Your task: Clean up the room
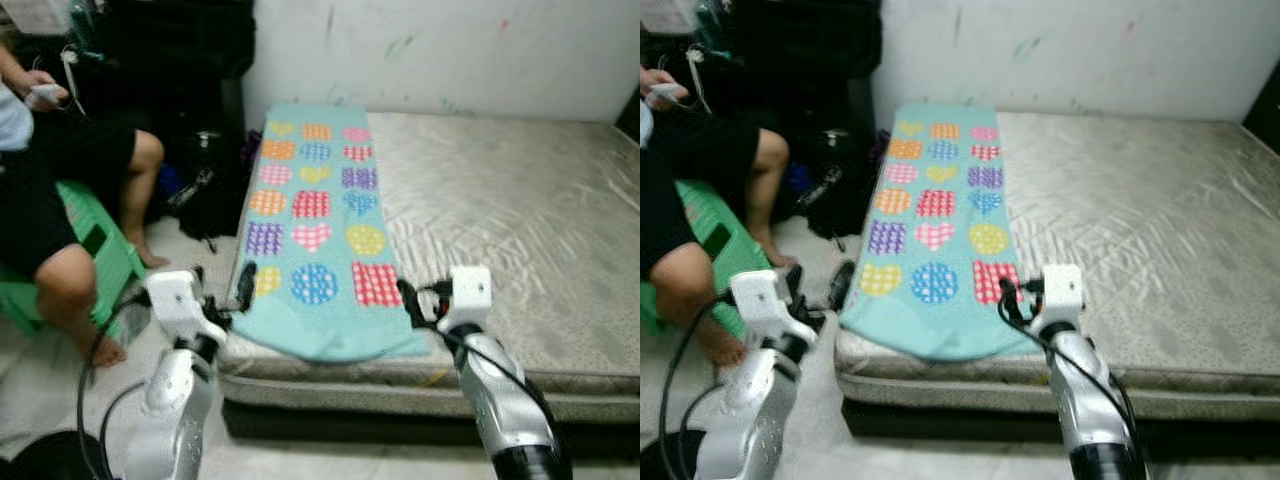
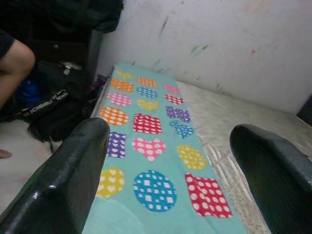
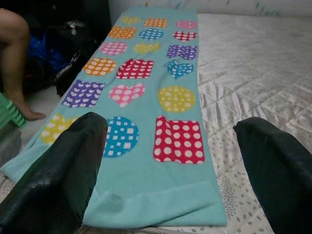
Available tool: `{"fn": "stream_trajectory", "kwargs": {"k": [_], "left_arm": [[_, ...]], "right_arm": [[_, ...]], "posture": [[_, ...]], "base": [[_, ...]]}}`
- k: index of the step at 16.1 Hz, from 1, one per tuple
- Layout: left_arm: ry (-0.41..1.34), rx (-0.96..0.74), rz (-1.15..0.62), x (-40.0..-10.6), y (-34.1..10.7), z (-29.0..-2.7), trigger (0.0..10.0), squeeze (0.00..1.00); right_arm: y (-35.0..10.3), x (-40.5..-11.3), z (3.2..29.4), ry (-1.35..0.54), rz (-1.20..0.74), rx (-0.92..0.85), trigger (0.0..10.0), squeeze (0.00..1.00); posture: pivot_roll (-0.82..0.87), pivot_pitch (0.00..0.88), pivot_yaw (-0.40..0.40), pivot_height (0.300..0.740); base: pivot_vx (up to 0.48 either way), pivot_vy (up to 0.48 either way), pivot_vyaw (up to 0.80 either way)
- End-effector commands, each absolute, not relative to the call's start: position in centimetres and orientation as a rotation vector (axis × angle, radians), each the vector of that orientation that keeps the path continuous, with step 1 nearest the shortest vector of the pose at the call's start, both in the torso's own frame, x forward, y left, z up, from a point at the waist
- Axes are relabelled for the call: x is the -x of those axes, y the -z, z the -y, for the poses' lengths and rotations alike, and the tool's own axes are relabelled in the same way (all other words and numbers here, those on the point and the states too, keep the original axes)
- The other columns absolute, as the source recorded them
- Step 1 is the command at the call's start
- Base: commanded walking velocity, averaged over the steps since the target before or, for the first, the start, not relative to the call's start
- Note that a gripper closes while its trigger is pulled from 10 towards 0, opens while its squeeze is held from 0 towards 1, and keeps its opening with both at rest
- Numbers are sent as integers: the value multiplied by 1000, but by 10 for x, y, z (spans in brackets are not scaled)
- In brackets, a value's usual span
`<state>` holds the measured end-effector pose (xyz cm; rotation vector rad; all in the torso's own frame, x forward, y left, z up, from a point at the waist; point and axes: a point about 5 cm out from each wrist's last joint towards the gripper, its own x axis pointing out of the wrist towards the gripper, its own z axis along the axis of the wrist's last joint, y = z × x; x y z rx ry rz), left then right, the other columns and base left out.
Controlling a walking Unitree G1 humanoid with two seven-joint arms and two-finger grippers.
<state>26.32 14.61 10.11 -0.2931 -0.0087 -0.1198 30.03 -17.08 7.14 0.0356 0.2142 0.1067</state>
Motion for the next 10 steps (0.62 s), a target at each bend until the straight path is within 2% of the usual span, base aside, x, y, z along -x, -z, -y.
{"fn": "stream_trajectory", "kwargs": {"k": [1, 10], "left_arm": [[150, 294, 27, -264, -106, -141, 10000, 0], [155, 286, 24, -263, -105, -141, 10000, 0]], "right_arm": [[-75, -301, 178, -87, -201, -30, 10000, 0], [-74, -300, 178, -83, -202, -26, 10000, 0]], "posture": [[-93, 0, -9, 740], [-94, 0, -7, 740]], "base": [[412, 0, 0], [450, 0, 0]]}}
